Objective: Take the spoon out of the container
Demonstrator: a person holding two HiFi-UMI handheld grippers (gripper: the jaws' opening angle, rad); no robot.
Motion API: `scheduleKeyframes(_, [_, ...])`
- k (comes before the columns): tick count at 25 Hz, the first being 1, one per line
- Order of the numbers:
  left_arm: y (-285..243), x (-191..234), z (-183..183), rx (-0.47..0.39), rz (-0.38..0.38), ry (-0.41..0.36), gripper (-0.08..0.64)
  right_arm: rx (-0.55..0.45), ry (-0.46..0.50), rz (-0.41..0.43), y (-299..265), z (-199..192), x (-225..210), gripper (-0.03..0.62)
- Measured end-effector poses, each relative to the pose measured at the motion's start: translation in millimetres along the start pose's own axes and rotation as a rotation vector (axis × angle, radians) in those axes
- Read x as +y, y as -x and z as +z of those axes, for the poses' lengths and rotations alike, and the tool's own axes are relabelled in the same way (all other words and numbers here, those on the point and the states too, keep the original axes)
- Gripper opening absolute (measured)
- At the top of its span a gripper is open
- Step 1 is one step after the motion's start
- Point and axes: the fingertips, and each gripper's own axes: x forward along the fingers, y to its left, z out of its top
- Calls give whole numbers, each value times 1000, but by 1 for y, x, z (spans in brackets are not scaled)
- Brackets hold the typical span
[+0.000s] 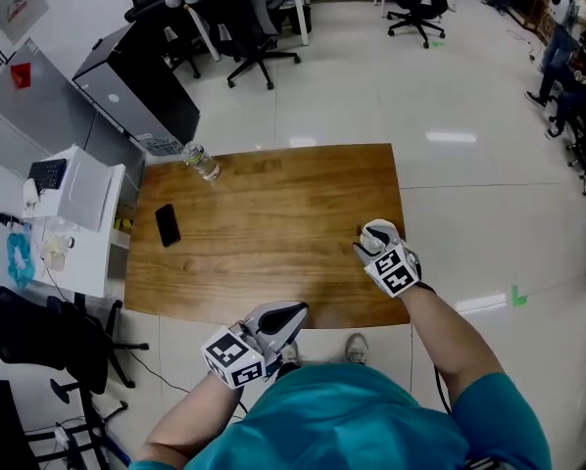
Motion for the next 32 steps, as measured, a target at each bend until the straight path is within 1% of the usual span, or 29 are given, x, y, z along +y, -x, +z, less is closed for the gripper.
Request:
scheduleKeyframes(4, [-4,15,-10,28,-24,24,-3,24,20,-63,-18,-4,-12,202])
scheduleKeyframes(9, [-1,28,-15,40,-37,43,-3,73,75,-73,-36,-12,-5,202])
scheduleKeyframes(12, [-2,30,-16,51,-49,45,-3,102,69,-84,-44,-14,-8,198])
scheduleKeyframes(13, [-2,30,-17,53,-52,46,-3,108,64,-87,-45,-16,-9,189])
scheduleKeyframes(14, [-2,30,-19,56,-56,47,-3,109,58,-88,-46,-17,-9,138])
scheduleKeyframes(15, [-2,30,-20,59,-59,47,-3,106,51,-84,-46,-18,-9,103])
scheduleKeyframes(19, [-4,31,-20,59,-55,54,-3,76,26,-43,-41,-16,-6,100])
scheduleKeyframes(22, [-7,31,-19,62,-61,41,-3,22,-1,-23,-32,-12,-6,100])
scheduleKeyframes(26, [-11,32,-21,68,-66,45,-3,-34,-49,11,-27,-9,-5,100])
scheduleKeyframes(28, [-15,32,-23,71,-66,49,-3,-58,-56,16,-26,-6,-6,98])
scheduleKeyframes(30, [-19,31,-22,68,-66,57,-3,-109,-59,10,-21,3,-11,98])
scheduleKeyframes(32, [-22,29,-20,63,-65,65,-3,-149,-82,8,-9,13,-16,97])
